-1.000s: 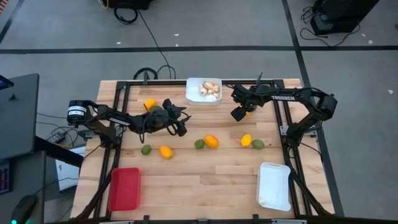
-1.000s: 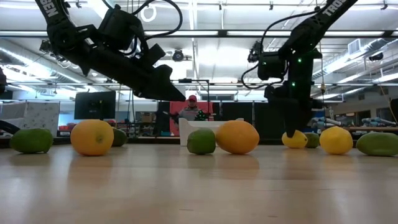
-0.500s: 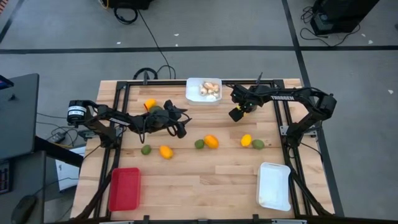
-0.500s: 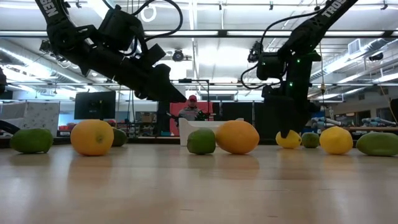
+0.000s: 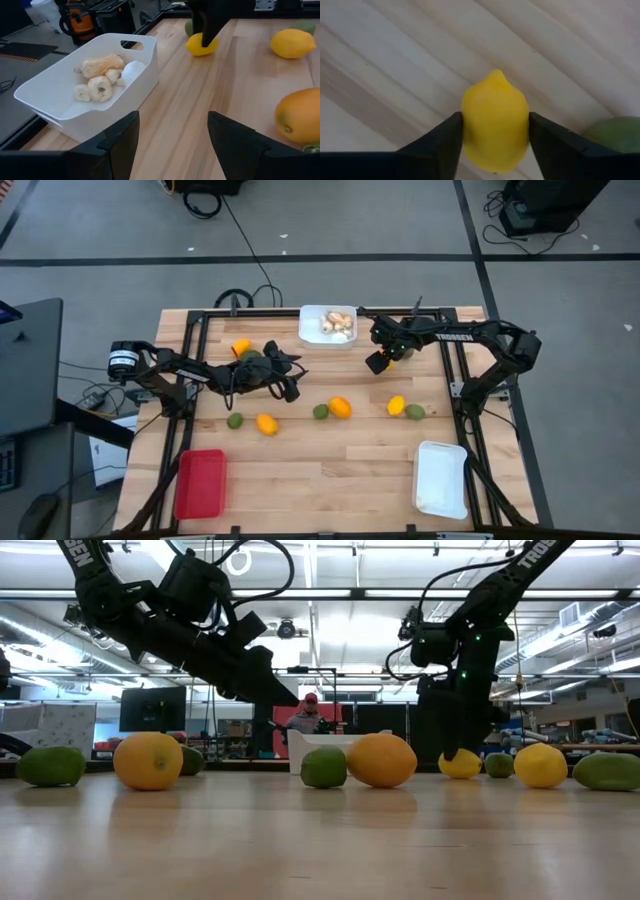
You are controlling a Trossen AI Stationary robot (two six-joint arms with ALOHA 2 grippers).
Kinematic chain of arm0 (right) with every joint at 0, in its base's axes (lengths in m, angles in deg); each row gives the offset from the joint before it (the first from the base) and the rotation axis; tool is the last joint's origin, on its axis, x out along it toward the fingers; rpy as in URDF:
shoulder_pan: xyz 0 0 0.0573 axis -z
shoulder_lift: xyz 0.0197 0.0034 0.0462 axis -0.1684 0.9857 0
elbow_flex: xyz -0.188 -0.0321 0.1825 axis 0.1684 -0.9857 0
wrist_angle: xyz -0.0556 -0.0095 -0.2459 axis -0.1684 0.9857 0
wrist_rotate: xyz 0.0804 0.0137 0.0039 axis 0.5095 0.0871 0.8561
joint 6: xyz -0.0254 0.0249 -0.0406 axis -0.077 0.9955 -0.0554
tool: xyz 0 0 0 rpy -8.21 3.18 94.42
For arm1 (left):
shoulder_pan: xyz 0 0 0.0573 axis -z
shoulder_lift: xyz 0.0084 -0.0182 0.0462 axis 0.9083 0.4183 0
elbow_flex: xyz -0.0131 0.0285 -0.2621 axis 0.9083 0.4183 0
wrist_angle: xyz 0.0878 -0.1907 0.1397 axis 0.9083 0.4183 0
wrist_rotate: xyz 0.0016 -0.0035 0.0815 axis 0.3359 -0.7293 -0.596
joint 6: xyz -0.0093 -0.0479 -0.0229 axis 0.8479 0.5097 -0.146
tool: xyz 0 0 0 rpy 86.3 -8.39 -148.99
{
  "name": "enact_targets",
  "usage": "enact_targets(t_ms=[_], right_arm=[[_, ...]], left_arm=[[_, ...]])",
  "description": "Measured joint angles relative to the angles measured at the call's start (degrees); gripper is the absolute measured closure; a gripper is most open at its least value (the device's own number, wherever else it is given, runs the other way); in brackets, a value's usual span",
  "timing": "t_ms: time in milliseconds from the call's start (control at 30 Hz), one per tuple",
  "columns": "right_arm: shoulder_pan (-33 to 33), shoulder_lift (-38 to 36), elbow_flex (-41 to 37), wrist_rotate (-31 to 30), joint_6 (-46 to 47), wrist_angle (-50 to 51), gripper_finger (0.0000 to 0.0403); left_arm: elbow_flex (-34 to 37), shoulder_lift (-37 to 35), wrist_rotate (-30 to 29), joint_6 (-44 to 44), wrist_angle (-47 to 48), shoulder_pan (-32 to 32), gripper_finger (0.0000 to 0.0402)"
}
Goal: Sort produce into baskets
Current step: Put the lemon into the red bin
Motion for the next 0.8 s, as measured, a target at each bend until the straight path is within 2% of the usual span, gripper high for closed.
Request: enact_targets(t_ms=[133, 300, 533, 667, 800], right_arm=[[-0.4, -0.1, -0.4, 0.7, 0.6, -0.2, 0.0236], [-3.7, -0.3, -0.6, 1.6, 2.2, -3.0, 0.0238], [-12.6, -0.3, -0.6, 2.6, 0.5, -26.6, 0.0238], [-16.8, -0.2, -0.6, 2.8, -2.2, -39.1, 0.0237], [-20.2, 1.2, -0.5, 1.2, -4.1, -50.9, 0.0236]], left_arm=[[0.0, 0.0, 0.0, 0.0, 0.0, 0.0, 0.0161], [0.0, 0.0, 0.0, -0.4, -1.1, 0.0, 0.0161], [0.1, -1.5, 1.5, 0.3, -2.3, 0.0, 0.0161], [0.1, -10.5, 1.5, -1.0, 2.8, 0.0, 0.0161], [0.0, -24.5, 0.3, -0.9, 15.3, 0.0, 0.0161]])
